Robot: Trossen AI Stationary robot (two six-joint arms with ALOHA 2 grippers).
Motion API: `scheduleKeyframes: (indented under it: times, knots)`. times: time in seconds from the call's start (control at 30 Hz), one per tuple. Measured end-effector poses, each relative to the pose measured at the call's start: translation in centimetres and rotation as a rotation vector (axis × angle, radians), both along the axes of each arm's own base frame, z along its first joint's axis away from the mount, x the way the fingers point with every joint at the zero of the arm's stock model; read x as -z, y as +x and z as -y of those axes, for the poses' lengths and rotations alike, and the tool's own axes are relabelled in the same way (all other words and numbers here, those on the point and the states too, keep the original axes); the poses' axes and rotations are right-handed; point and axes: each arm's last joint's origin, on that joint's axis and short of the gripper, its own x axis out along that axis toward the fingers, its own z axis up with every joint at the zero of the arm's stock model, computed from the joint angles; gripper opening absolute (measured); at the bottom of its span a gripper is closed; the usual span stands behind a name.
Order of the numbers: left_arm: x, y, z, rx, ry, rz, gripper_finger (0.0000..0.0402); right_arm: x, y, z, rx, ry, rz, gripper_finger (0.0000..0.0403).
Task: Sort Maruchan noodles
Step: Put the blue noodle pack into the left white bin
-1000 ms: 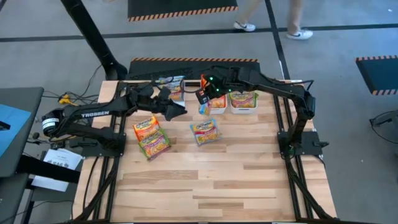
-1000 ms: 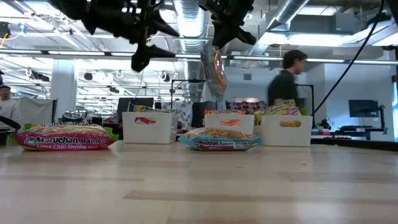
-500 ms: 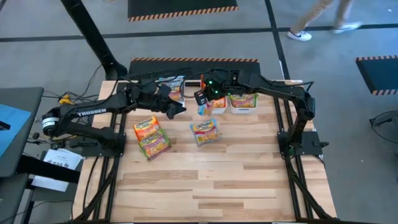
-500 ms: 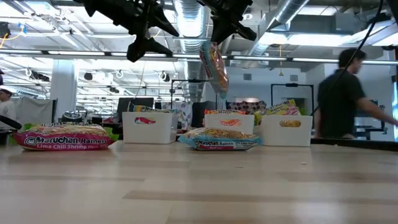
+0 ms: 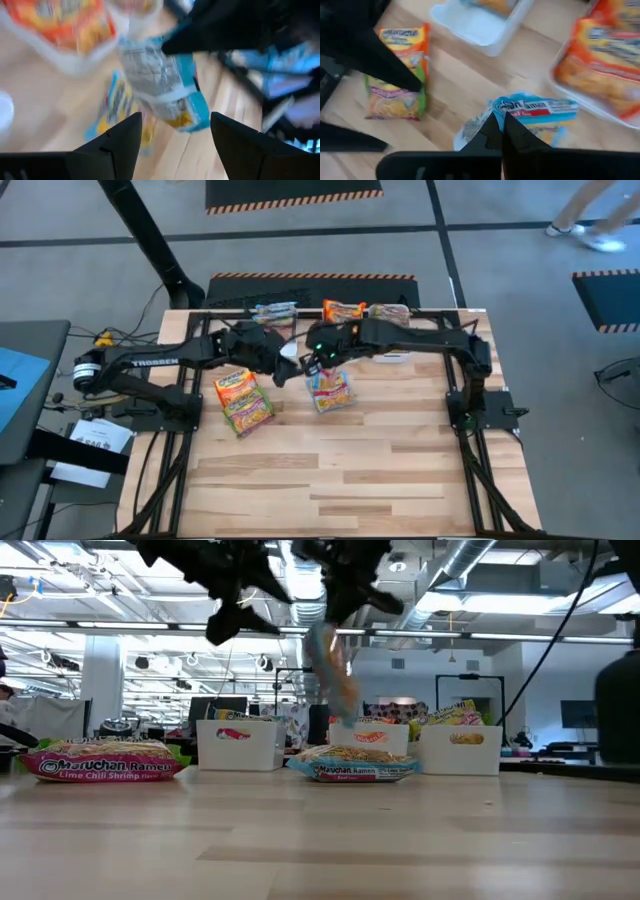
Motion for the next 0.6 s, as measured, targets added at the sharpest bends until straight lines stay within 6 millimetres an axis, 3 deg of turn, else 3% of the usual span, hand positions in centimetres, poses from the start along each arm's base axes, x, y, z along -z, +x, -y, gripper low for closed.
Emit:
scheduleKeyframes:
  times: [0.37, 0.6]
  knots:
    - [1.9, 1.1, 1.8, 0.157, 0.009, -0.107, 0.0222, 2.8, 1.7, -1.5, -0.107, 0.032, -0.076, 0.0006]
    - [1.6, 0.6, 1.7, 0.212, -0.031, -0.096, 0.0222, 2.4, 1.5, -1.6, -0.172, 0.024, -0.077, 0.0006]
